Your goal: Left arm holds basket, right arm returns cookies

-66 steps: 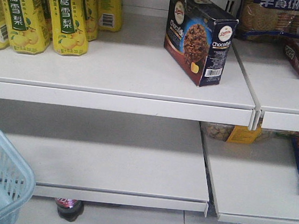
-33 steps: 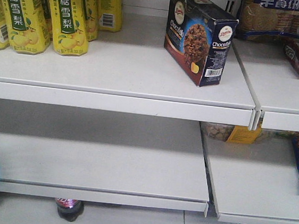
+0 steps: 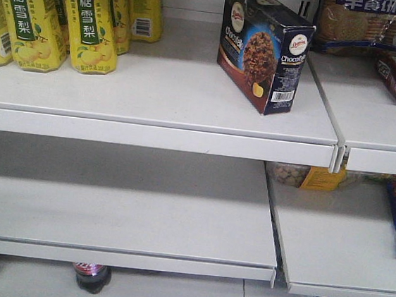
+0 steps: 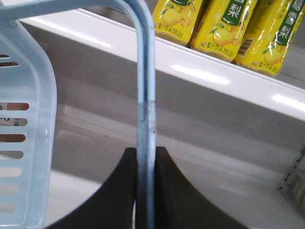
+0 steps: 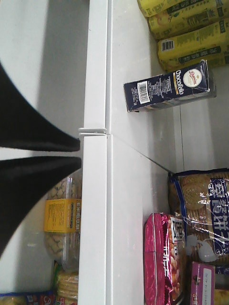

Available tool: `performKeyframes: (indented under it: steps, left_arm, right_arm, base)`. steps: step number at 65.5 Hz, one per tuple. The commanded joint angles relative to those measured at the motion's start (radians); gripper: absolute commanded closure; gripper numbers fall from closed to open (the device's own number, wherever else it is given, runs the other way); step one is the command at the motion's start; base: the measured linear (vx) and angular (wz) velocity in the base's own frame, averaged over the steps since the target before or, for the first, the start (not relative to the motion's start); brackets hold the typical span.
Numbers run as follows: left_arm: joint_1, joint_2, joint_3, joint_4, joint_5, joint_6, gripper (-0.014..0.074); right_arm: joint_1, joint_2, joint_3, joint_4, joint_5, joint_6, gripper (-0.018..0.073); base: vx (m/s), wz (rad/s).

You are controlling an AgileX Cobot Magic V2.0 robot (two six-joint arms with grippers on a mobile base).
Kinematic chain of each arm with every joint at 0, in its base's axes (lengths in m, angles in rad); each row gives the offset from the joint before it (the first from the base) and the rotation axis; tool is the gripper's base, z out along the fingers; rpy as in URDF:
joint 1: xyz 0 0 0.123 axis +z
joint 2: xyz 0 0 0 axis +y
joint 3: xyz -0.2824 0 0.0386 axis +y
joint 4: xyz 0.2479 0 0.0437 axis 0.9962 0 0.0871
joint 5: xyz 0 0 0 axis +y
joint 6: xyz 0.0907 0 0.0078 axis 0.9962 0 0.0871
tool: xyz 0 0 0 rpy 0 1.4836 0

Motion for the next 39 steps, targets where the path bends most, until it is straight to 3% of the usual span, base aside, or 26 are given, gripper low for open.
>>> performKeyframes:
  steps: [1,8,17,24,39]
  left_arm:
    - [0.001,-0.020,-0.009,-0.079,-0.076,0.157,0.0599]
    - [0.000,-0.020,-0.006,-0.098,-0.013,0.254,0.0599]
    - [0.001,-0.020,-0.006,-0.091,0.040,0.310,0.0599]
    - [0.001,-0.020,-0.006,-0.076,0.047,0.320,0.0599]
    - [0.001,-0.020,-0.006,0.042,0.048,0.316,0.0599]
  right_arm:
    - [-0.003,0.012,-0.027,-0.029,-0.060,-0.005,0.0570]
    - [-0.003,0.012,-0.027,-0.029,-0.060,-0.005,0.0570]
    - [-0.003,0.012,-0.027,-0.029,-0.060,-0.005,0.0570]
    - [-0.003,0.012,-0.027,-0.029,-0.060,-0.005,0.0570]
    - [-0.003,0.012,-0.027,-0.029,-0.060,-0.005,0.0570]
  base:
    - [0.00,0.00]
    - [0.00,0.00]
    - [0.00,0.00]
    - [0.00,0.00]
    - [0.00,0.00]
